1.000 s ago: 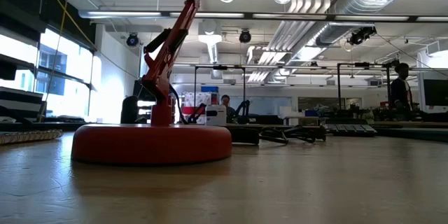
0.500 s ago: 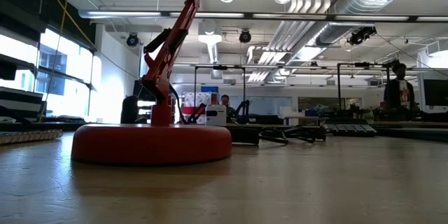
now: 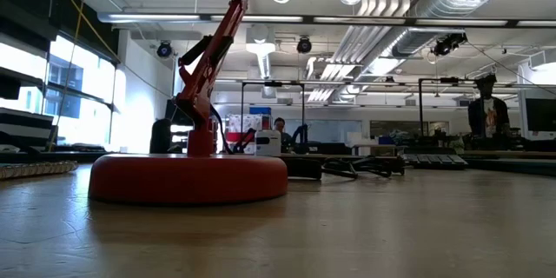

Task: Screw lightbulb
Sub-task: Insert the white lightbulb into the red lamp

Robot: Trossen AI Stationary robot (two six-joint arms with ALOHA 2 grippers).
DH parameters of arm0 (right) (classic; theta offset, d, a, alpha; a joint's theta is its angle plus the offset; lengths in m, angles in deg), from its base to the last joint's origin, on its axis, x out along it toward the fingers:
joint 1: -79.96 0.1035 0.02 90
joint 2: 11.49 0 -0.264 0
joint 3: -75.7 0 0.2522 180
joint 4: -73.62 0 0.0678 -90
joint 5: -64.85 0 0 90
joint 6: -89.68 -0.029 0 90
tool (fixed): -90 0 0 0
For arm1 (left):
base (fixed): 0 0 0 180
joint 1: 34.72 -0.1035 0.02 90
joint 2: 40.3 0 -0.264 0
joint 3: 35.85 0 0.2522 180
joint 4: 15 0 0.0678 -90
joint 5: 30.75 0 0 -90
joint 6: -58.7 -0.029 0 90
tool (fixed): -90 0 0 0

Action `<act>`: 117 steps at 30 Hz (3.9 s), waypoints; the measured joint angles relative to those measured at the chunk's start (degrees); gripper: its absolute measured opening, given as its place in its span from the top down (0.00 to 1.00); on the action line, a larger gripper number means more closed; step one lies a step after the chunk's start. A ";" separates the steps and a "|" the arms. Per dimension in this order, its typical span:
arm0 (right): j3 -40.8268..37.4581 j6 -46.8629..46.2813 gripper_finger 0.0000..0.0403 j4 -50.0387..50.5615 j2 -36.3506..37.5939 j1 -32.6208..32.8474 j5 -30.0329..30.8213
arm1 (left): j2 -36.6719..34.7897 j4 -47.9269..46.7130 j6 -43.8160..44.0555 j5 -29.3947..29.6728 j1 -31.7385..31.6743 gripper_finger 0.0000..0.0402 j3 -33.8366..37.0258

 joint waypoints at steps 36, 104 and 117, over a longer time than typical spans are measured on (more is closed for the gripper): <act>0.00 -9.45 0.33 -8.59 -4.20 1.82 1.39 | 2.54 -7.13 -1.91 -1.11 -3.85 1.00 0.00; 0.00 -4.12 0.62 -14.85 -8.36 1.47 6.98 | 3.87 -10.54 0.70 -14.98 -12.85 1.00 0.00; -0.10 7.81 0.55 -9.34 -5.48 1.43 3.62 | 3.92 -10.54 0.69 -15.14 -12.85 1.00 0.00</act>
